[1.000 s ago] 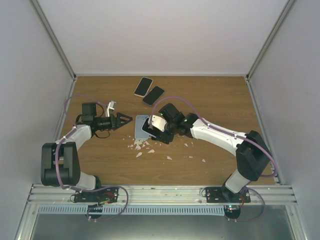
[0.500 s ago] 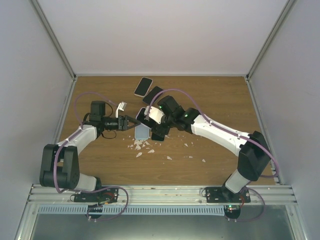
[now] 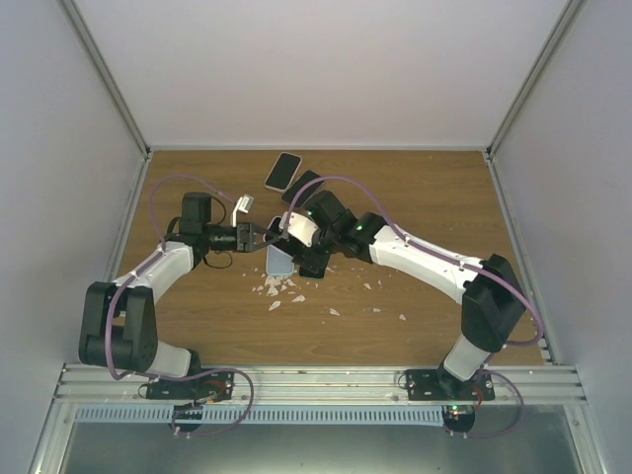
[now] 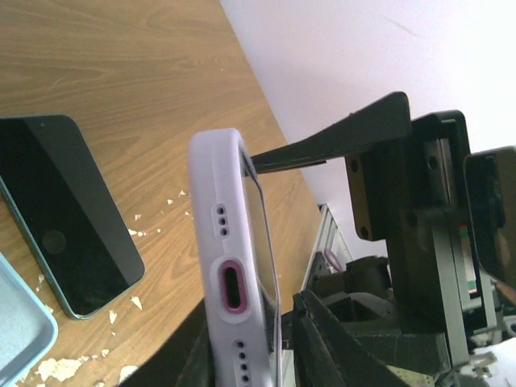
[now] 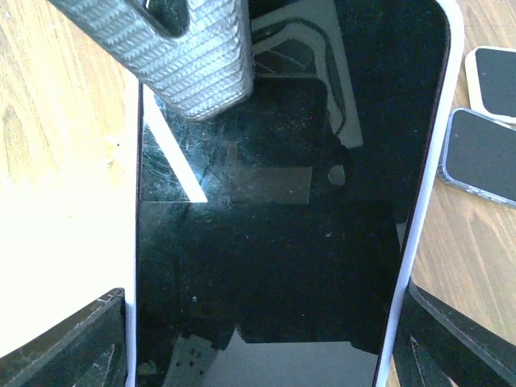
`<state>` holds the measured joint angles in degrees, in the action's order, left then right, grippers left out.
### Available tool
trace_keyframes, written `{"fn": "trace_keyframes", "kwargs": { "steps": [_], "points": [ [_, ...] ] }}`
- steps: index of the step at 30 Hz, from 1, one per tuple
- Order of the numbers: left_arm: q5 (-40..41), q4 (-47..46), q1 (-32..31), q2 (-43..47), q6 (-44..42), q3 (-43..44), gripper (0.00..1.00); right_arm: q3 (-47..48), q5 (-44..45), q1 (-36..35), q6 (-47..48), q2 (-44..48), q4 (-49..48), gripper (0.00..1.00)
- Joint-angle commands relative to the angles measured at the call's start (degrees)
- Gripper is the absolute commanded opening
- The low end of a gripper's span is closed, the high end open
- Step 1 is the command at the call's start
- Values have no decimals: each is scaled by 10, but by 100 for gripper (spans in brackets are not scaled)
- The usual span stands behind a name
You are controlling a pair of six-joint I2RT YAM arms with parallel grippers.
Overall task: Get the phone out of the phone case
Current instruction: Adjust the phone.
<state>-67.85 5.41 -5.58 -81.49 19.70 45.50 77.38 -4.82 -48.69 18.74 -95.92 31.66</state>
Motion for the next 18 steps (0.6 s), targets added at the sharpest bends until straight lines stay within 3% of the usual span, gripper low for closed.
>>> {"fn": "trace_keyframes", "kwargs": {
  "steps": [1, 5, 10, 15, 18],
  "points": [
    [6, -15, -3, -1, -8, 16, 19, 26, -9, -4, -13, 3, -21, 49],
    [7, 21, -4, 6, -35, 44, 1, 27, -29, 2, -14, 13, -13, 60],
    [-11, 71, -4, 14, -79, 97, 0, 35, -119, 33, -11, 48, 13, 88],
    [-42, 107, -14, 33, -118, 129, 0, 50, -200, 75, -8, 91, 38, 97],
    [-38, 167, -37, 47, -184, 156, 0, 51, -243, 107, -8, 122, 51, 100]
  ]
}}
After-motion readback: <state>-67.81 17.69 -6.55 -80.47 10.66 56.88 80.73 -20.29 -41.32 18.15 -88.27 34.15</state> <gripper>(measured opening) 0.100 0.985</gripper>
